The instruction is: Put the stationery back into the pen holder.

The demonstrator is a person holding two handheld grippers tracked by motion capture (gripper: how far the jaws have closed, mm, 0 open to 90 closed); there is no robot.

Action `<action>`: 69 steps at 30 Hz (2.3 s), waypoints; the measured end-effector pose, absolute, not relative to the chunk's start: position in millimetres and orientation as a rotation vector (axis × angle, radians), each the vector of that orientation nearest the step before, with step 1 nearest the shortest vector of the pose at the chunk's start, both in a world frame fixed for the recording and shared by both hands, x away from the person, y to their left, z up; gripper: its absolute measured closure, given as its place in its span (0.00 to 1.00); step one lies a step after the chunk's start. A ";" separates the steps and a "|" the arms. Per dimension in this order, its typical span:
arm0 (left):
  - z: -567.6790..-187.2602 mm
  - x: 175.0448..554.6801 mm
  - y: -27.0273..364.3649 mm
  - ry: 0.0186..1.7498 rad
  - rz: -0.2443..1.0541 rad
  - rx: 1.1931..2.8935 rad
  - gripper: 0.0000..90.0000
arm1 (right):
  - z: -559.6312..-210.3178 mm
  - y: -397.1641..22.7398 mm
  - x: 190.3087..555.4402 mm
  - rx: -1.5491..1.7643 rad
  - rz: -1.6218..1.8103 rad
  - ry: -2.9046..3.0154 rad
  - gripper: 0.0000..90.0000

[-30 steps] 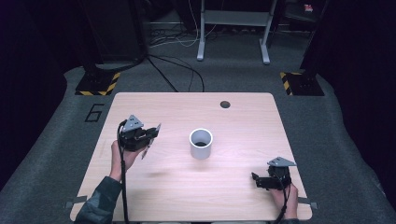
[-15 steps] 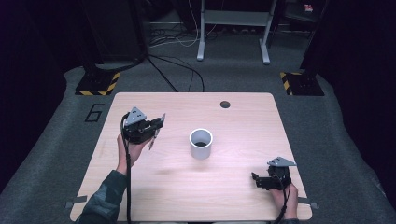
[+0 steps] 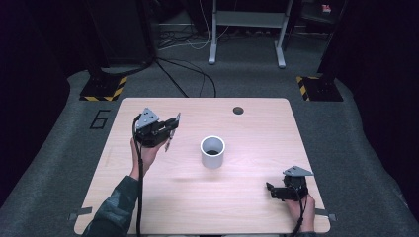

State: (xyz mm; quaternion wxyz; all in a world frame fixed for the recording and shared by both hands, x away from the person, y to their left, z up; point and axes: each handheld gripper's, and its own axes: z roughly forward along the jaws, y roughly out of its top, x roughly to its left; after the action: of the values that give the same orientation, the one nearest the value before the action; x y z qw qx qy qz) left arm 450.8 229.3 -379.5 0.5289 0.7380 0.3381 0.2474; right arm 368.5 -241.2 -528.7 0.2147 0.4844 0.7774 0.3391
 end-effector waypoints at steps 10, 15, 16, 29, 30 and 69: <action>-375.6 455.6 210.7 0.772 0.595 1.720 0.90 | -528.5 -241.1 368.3 1.346 0.936 2.162 0.09; -374.9 458.5 200.0 0.754 0.601 1.712 0.90 | -528.5 -241.1 368.3 1.346 0.936 2.162 0.09; -375.0 458.9 198.3 0.749 0.602 1.705 0.90 | -528.5 -241.1 368.3 1.346 0.936 2.162 0.09; -372.9 462.8 174.1 0.715 0.593 1.680 0.89 | -528.5 -241.0 368.2 1.346 0.937 2.162 0.09; -373.3 462.7 172.6 0.717 0.584 1.677 0.90 | -528.5 -241.0 368.2 1.345 0.937 2.162 0.09; -387.3 470.9 122.7 0.661 0.554 1.588 0.89 | -528.6 -240.4 367.8 1.337 0.942 2.171 0.09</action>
State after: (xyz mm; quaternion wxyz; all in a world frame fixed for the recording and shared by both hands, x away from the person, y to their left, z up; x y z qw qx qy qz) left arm 470.9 122.7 -387.3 0.6186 0.6904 0.2873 0.2410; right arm 367.8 -240.4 -528.6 0.2101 0.4809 0.7809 0.3389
